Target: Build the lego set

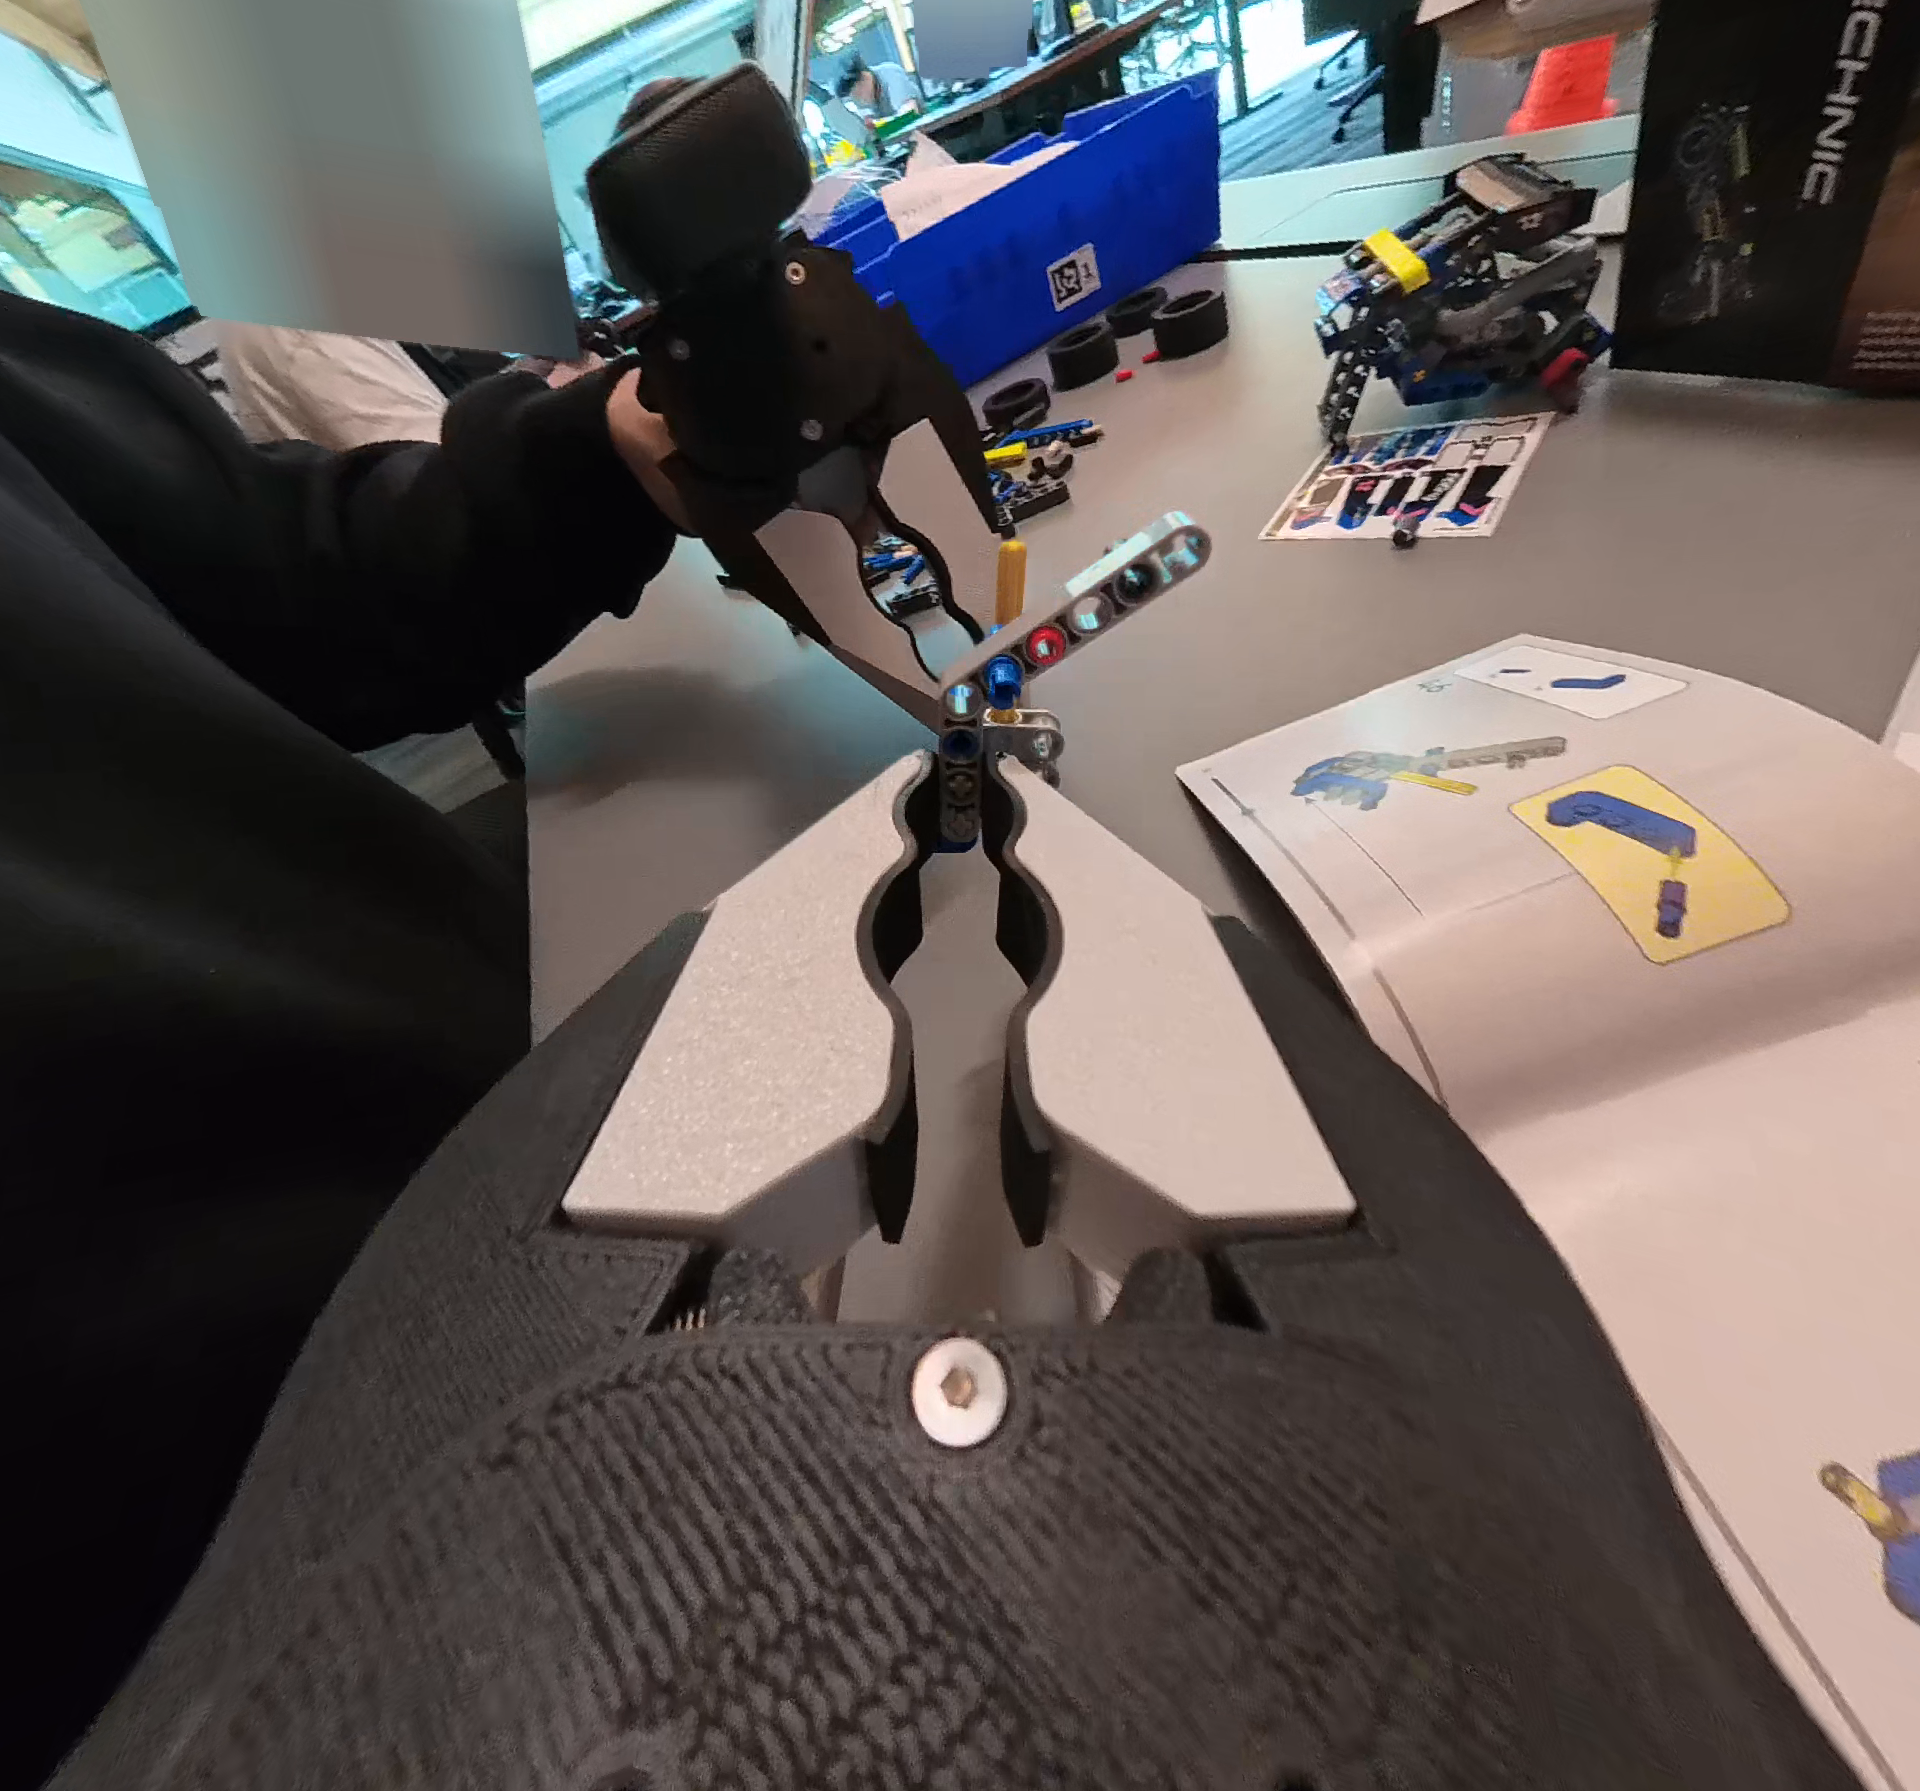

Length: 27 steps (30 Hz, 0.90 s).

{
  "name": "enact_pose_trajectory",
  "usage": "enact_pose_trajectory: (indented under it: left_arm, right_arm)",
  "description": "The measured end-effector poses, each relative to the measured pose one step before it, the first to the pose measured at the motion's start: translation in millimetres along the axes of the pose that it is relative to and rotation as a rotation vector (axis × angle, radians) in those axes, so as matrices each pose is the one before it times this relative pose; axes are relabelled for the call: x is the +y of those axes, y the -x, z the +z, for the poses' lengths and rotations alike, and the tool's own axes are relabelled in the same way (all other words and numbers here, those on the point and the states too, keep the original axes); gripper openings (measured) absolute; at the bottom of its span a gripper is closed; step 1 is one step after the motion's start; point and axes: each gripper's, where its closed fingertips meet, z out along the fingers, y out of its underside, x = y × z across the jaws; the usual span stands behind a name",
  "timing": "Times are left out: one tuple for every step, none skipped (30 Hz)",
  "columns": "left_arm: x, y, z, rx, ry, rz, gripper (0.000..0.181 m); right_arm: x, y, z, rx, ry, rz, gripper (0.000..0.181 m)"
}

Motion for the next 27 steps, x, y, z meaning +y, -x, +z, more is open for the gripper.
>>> enact_pose_trajectory:
  left_arm:
    - [-0.09,0.06,0.01,-0.0013,-0.0013,0.0052,0.010]
    - [-0.11,-0.07,-0.10,0.0007,-0.0018,0.0082,0.010]
    - [0.01,-0.02,-0.04,0.0011,-0.0023,0.0064,0.009]
    - [0.04,0.12,-0.14,0.0002,-0.0026,0.0019,0.009]
    - [0.07,0.27,-0.02,-0.0006,-0.0030,-0.0020,0.008]
    - [0.11,0.34,-0.02,-0.0003,-0.0050,-0.0046,0.008]
    - [-0.07,0.43,-0.04,-0.0003,-0.0089,-0.0064,0.008]
    - [0.26,1.54,-0.16,-0.0070,-0.0109,-0.0018,0.008]
    - [0.58,3.13,-0.49,-0.0202,-0.0133,0.0063,0.008]
    - [-0.18,2.92,-1.17,-0.0219,-0.0195,0.0064,0.009]
    - [-1.65,0.52,-1.85,-0.0058,-0.0287,-0.0033,0.009]
    - [-2.35,-1.05,-2.09,0.0086,-0.0306,-0.0204,0.009]
    - [-1.60,-2.07,-1.58,0.0198,-0.0216,-0.0284,0.014]
    - [-0.87,-2.72,-1.14,0.0225,-0.0148,-0.0177,0.018]
    - [-1.07,-1.30,-0.83,0.0080,-0.0140,-0.0016,0.019]
    - [-0.77,-0.07,-0.68,-0.0040,-0.0083,0.0085,0.021]
    - [0.29,-0.48,-0.37,-0.0033,0.0028,0.0144,0.023]
    - [1.20,-0.38,-0.15,-0.0022,0.0112,0.0150,0.023]
    - [1.51,0.28,0.46,-0.0030,0.0153,0.0056,0.023]
    - [1.05,0.08,1.08,0.0019,0.0135,-0.0062,0.022]
    - [-0.02,-0.56,1.56,0.0081,0.0072,-0.0112,0.022]
    - [-0.32,-0.84,1.87,0.0087,0.0042,-0.0112,0.021]
    - [0.48,-0.54,1.93,0.0068,0.0103,-0.0110,0.019]
    - [2.32,-0.84,1.97,0.0074,0.0216,-0.0098,0.018]
    - [1.35,-0.43,1.24,0.0044,0.0163,-0.0078,0.012]
    - [-0.28,0.91,0.26,-0.0070,0.0048,-0.0052,0.004]
    - [0.30,1.07,0.03,-0.0100,0.0069,0.0003,0.004]
  right_arm:
    - [-0.34,-0.85,-1.17,0.0062,-0.0035,0.0001,0.006]
    - [-1.18,-0.13,-0.97,-0.0024,-0.0093,0.0030,0.006]
    - [-1.67,-0.36,-0.95,-0.0009,-0.0114,0.0019,0.006]
    - [-1.63,-0.47,-1.09,-0.0022,-0.0105,0.0004,0.006]
    - [-1.35,-0.06,-0.99,-0.0054,-0.0089,0.0000,0.006]
    - [-1.56,-0.04,-0.95,-0.0053,-0.0096,-0.0001,0.006]
    - [-1.73,-0.80,-0.96,0.0012,-0.0113,-0.0007,0.006]
    - [-1.70,-1.30,-0.65,0.0045,-0.0110,0.0015,0.006]
    - [-1.18,-1.13,-0.33,0.0027,-0.0076,0.0043,0.005]
    - [-0.32,-0.66,0.13,0.0001,-0.0025,0.0050,0.006]
    - [0.20,-0.41,0.30,0.0006,0.0025,0.0027,0.006]
    - [0.68,0.51,0.50,-0.0016,0.0049,-0.0023,0.006]
    - [0.66,1.15,0.72,-0.0048,0.0050,-0.0066,0.006]
    - [0.62,0.97,0.77,-0.0038,0.0058,-0.0063,0.006]
    - [0.91,0.14,0.85,0.0005,0.0071,-0.0029,0.006]
    - [0.81,-0.28,0.74,0.0023,0.0065,-0.0006,0.006]
    - [0.61,0.31,0.55,-0.0022,0.0050,-0.0005,0.006]
    - [0.29,0.63,0.20,-0.0034,0.0024,-0.0017,0.006]
    - [-0.03,0.07,-0.02,0.0009,-0.0003,-0.0015,0.006]
    - [-0.18,-0.24,-0.20,0.0016,-0.0014,0.0003,0.006]
    - [-0.10,0.03,-0.10,-0.0011,-0.0009,0.0019,0.006]
    - [0.06,-0.03,-0.03,-0.0015,-0.0001,0.0018,0.006]
    - [0.07,0.18,0.06,-0.0012,0.0006,-0.0001,0.006]
    - [0.14,0.35,0.09,-0.0010,0.0009,-0.0019,0.006]
    - [0.26,0.51,0.12,-0.0016,0.0019,-0.0010,0.006]
    - [0.82,0.30,0.22,-0.0023,0.0047,0.0028,0.006]
    - [0.82,-0.13,0.38,-0.0002,0.0056,0.0045,0.006]
